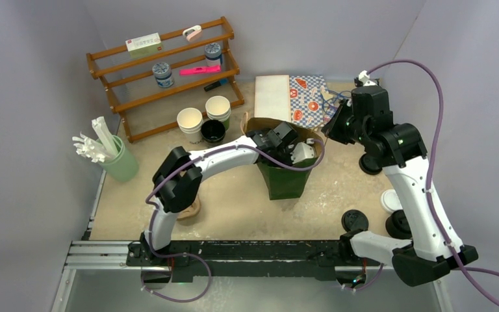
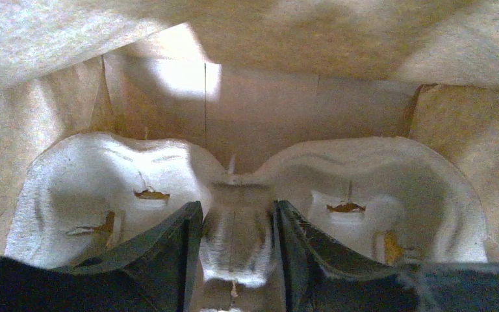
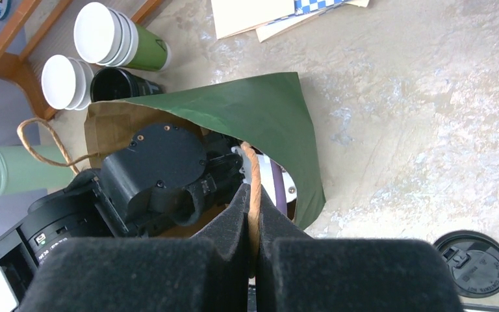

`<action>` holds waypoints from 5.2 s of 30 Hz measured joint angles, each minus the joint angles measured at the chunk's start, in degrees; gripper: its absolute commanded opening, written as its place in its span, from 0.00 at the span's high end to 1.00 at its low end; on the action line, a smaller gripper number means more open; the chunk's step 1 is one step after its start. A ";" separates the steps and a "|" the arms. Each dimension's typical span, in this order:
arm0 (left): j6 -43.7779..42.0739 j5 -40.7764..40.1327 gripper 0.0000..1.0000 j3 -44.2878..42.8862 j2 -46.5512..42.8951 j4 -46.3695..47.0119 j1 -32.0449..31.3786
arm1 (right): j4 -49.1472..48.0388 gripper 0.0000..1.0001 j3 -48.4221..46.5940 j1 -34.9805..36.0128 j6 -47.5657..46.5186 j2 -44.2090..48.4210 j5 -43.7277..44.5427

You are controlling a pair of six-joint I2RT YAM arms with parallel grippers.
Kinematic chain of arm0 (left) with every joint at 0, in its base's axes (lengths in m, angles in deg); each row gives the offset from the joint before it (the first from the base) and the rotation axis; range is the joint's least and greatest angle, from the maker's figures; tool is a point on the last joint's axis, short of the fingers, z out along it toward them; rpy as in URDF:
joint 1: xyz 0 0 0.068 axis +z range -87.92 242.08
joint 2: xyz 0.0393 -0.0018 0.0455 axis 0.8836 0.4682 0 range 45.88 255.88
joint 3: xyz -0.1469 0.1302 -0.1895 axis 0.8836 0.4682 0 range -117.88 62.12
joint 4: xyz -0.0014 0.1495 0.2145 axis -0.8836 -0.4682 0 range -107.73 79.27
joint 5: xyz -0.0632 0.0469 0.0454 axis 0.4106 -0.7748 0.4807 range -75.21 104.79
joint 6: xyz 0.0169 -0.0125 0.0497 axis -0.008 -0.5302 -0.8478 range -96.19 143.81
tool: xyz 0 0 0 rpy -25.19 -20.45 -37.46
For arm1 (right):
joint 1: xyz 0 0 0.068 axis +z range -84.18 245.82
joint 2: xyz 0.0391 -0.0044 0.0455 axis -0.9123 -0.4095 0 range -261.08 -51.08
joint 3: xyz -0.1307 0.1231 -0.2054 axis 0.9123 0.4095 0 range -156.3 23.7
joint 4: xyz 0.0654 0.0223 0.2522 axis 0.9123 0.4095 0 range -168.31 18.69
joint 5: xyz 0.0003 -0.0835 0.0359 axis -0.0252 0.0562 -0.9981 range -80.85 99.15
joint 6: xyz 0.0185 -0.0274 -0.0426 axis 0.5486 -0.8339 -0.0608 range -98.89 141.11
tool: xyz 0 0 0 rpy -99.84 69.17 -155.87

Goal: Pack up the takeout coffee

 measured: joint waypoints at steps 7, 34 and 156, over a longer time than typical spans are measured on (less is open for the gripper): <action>0.15 -1.14 0.34 0.92 -1.68 -0.28 -0.57 | -0.15 1.00 -0.09 -0.02 0.07 0.11 0.00; 15.41 0.35 0.33 -2.67 -21.35 4.90 -0.90 | -4.70 1.00 4.96 -0.07 -1.42 4.04 -0.79; 109.55 19.93 0.55 20.55 -16.09 106.36 -6.56 | -41.70 0.38 33.66 -0.52 -5.84 19.30 -19.63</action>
